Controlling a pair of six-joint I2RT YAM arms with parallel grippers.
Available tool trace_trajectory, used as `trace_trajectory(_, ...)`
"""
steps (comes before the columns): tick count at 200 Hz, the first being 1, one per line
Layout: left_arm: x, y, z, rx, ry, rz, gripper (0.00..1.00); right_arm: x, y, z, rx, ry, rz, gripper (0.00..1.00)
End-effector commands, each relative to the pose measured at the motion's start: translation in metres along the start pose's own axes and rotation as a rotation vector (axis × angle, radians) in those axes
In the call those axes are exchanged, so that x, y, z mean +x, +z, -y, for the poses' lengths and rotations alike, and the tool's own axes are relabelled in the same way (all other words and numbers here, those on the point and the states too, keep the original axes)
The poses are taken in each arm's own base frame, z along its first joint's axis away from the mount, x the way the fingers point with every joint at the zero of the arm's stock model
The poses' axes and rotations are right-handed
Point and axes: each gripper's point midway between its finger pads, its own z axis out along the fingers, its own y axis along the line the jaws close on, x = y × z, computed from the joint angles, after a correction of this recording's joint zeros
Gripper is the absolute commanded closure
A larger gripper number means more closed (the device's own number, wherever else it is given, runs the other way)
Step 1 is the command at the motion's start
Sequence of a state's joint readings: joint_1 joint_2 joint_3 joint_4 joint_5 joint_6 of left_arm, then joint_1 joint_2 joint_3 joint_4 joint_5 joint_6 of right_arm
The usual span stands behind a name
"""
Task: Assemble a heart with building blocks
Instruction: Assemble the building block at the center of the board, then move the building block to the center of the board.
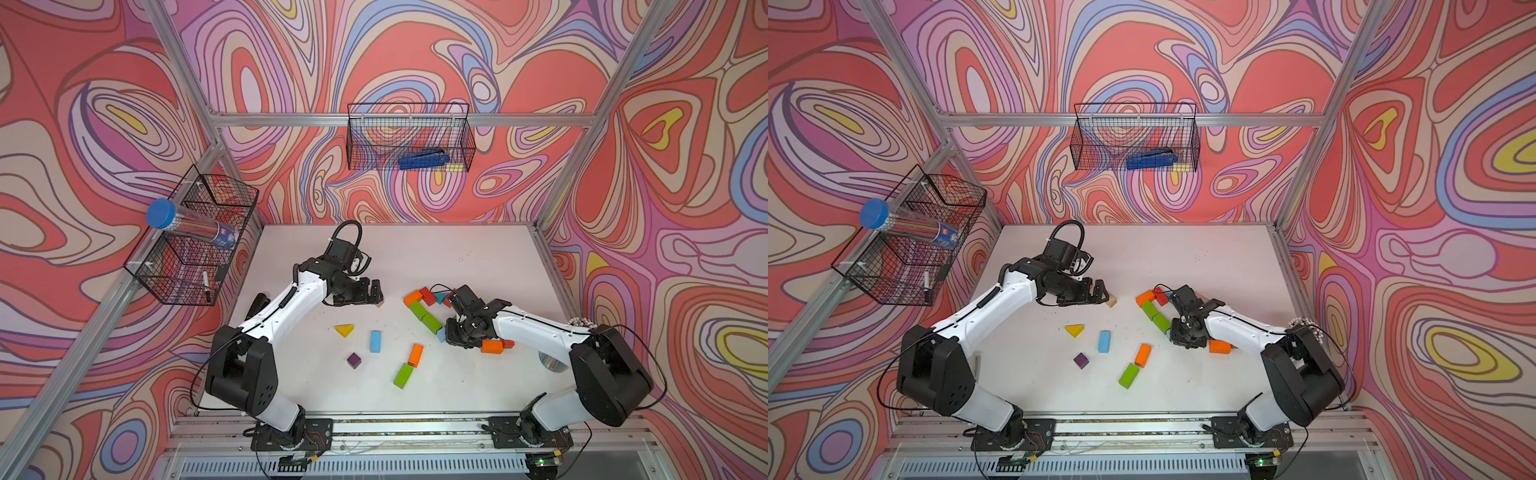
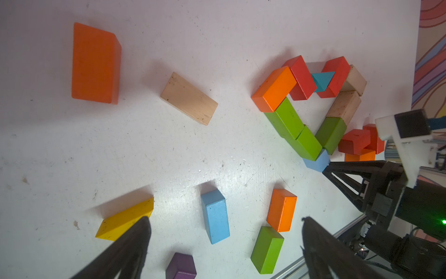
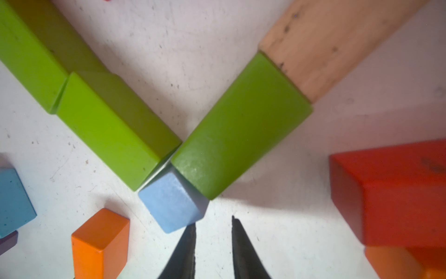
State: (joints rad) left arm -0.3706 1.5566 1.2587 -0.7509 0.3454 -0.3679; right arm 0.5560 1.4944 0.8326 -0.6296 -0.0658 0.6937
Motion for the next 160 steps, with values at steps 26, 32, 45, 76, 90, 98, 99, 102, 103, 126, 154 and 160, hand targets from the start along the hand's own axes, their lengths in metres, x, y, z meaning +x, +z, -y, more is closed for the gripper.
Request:
trace_trajectory(26, 0.007, 0.000, -0.026, -0.059, -0.080, -0.024, 0.06, -0.006, -0.030, -0.006, -0.029, -0.069, 0.053, 0.72)
trace_trajectory(32, 0.009, 0.001, -0.029, -0.066, -0.083, -0.029, 0.07, -0.005, -0.033, -0.012, -0.061, -0.091, 0.054, 0.72)
trace_trajectory(45, 0.015, 0.005, -0.034, -0.085, -0.092, -0.047, 0.07, -0.005, -0.043, -0.025, -0.133, -0.135, 0.061, 0.72)
trace_trajectory(76, 0.035, 0.009, -0.055, -0.181, -0.135, -0.109, 0.08, -0.007, -0.067, -0.054, -0.286, -0.218, 0.092, 0.67)
trace_trajectory(90, 0.050, 0.009, -0.070, -0.258, -0.186, -0.143, 0.08, -0.008, -0.071, -0.058, -0.299, -0.231, 0.100, 0.65)
trace_trajectory(98, 0.059, 0.009, -0.078, -0.295, -0.208, -0.155, 0.07, -0.009, -0.072, -0.059, -0.301, -0.235, 0.101, 0.65)
trace_trajectory(99, 0.059, 0.009, -0.079, -0.298, -0.210, -0.154, 0.07, -0.009, -0.072, -0.059, -0.301, -0.235, 0.101, 0.65)
trace_trajectory(102, 0.062, 0.010, -0.082, -0.308, -0.217, -0.154, 0.07, -0.009, -0.071, -0.059, -0.300, -0.237, 0.101, 0.65)
trace_trajectory(103, 0.062, 0.010, -0.082, -0.310, -0.218, -0.153, 0.07, -0.009, -0.071, -0.059, -0.301, -0.237, 0.100, 0.65)
trace_trajectory(126, 0.077, 0.015, -0.100, -0.381, -0.248, -0.165, 0.05, -0.008, -0.068, -0.063, -0.321, -0.239, 0.094, 0.64)
trace_trajectory(154, 0.079, 0.028, -0.104, -0.383, -0.284, -0.171, 0.05, -0.006, -0.067, -0.066, -0.329, -0.249, 0.090, 0.62)
trace_trajectory(160, 0.077, 0.031, -0.105, -0.381, -0.288, -0.164, 0.06, -0.006, -0.067, -0.066, -0.327, -0.249, 0.090, 0.62)
